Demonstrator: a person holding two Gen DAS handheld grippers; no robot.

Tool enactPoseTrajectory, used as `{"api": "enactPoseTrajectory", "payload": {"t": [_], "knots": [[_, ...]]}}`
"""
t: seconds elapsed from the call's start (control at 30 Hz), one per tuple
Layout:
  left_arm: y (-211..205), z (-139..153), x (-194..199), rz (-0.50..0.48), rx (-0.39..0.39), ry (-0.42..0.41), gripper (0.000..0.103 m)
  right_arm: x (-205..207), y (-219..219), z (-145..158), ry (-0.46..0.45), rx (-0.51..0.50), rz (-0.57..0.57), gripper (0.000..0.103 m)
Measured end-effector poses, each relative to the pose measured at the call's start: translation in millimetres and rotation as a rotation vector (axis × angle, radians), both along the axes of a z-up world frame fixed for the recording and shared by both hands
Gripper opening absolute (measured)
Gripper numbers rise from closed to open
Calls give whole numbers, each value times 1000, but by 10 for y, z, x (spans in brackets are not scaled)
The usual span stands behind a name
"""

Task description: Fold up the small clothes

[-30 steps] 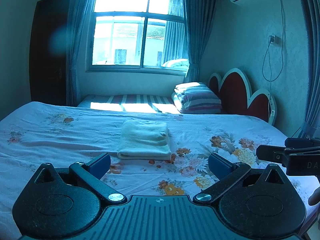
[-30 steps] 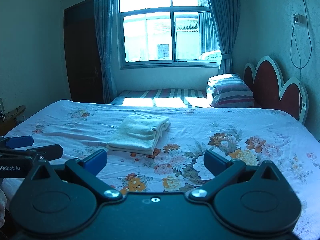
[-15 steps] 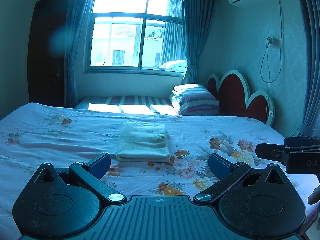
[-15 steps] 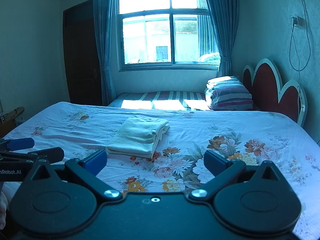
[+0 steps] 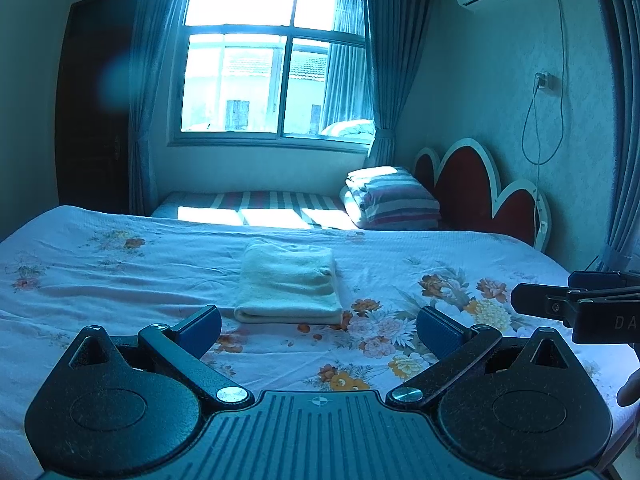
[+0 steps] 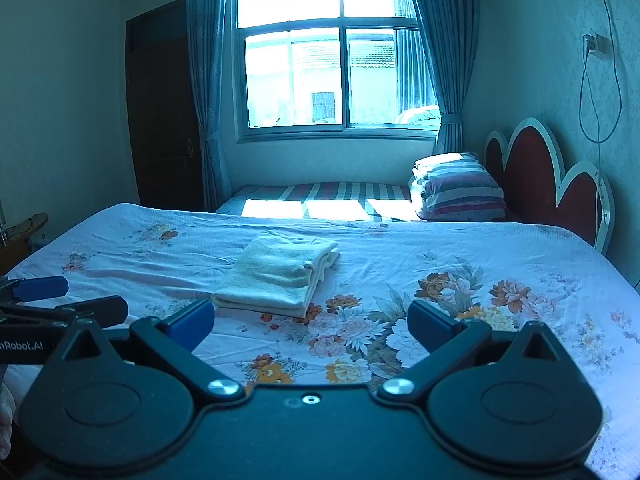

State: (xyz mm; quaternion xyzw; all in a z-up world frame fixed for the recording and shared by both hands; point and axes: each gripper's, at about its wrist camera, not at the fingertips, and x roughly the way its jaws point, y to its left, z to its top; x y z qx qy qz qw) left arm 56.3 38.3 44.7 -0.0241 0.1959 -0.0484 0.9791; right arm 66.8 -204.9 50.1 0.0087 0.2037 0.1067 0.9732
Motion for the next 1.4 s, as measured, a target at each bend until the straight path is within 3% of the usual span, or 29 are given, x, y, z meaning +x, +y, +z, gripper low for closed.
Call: {"api": "enactPoseTrajectory", "payload": {"t": [1.4], "knots": [[-67, -22, 15, 28, 8, -3, 103, 64, -71, 7, -2, 5, 22, 103]]}}
